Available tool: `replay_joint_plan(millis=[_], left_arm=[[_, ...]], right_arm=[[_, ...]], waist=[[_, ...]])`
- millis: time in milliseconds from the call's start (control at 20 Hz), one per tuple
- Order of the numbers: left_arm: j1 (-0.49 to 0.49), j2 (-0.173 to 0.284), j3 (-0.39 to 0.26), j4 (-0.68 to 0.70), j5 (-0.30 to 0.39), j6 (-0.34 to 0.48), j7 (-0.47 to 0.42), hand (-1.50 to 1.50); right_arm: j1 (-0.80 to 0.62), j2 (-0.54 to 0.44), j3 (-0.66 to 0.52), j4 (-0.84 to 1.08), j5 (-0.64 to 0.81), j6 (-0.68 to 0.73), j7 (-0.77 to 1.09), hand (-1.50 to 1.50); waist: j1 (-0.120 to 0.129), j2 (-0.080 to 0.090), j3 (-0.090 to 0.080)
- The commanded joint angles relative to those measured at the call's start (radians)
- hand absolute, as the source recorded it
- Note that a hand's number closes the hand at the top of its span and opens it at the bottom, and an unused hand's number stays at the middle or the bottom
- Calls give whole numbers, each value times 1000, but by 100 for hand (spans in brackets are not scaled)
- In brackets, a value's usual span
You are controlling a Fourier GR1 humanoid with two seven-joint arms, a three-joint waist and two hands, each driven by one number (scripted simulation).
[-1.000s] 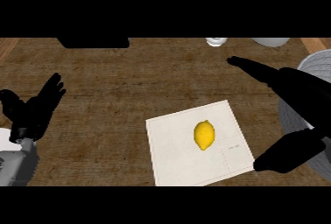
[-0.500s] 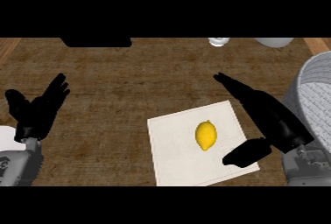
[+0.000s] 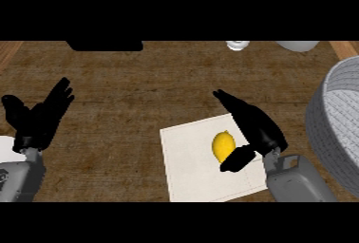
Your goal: Pick the lemon from the placemat and place it in the basket
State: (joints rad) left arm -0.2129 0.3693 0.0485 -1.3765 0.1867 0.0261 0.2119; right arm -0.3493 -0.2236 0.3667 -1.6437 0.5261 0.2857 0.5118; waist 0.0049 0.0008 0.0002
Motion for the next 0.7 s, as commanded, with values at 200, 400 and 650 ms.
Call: replay_joint_plan(millis=[200,400,650], left_arm=[[-1,-73,4,51,-64,3,-70,0],[24,-28,44,-58,-42,-15,42,0],[55,-40,80,32,-68,-61,-94,0]], right_arm=[[43,26,-7,79,81,43,-67,-150],[84,-50,-86,55,60,80,-175,-150],[147,27,-63,-30,70,112,-133,-150]], waist=[[-6,-1,0],[-5,-2,0],[-7,-2,0]])
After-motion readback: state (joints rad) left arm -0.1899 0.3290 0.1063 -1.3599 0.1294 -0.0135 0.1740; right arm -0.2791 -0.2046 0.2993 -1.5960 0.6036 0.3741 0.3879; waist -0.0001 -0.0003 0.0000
